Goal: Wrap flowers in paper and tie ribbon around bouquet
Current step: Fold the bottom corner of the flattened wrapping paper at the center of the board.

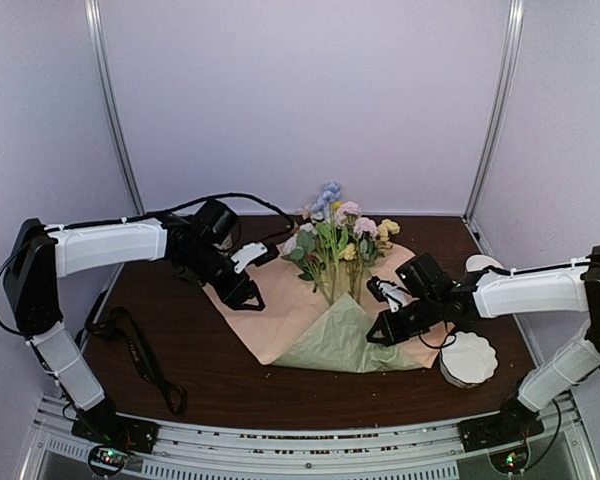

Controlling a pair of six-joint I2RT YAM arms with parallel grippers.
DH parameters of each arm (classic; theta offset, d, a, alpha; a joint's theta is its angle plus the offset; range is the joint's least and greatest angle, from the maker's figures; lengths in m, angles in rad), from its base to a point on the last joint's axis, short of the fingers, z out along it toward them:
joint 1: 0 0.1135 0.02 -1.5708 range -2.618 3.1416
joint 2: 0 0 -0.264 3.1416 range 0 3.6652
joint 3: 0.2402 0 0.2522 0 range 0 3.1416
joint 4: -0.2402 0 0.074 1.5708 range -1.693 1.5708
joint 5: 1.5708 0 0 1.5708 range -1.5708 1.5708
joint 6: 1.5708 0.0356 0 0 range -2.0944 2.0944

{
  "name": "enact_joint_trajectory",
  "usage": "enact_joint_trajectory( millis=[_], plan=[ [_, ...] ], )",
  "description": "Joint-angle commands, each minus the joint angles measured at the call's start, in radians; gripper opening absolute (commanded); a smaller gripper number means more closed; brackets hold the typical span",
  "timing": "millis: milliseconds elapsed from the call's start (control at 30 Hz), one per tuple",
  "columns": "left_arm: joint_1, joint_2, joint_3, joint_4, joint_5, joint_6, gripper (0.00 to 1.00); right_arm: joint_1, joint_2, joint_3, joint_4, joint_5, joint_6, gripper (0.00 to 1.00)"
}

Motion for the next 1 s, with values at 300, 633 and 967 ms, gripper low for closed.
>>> enact_joint_trajectory(
  millis=[300,633,967],
  plan=[
    [0.097,0.126,0.065,-0.107,-0.412,-0.025,0.48,-0.01,0.09,0.06,0.015,0.01,0.046,0.0],
    [0.098,0.228,0.065,-0.055,-0.645,0.041,0.5,-0.01,0.16,0.077,0.031,-0.023,0.07,0.0],
    [0.099,0.191,0.055,-0.075,-0.642,-0.003,0.48,-0.01,0.172,0.04,0.038,0.0,0.079,0.0]
  ],
)
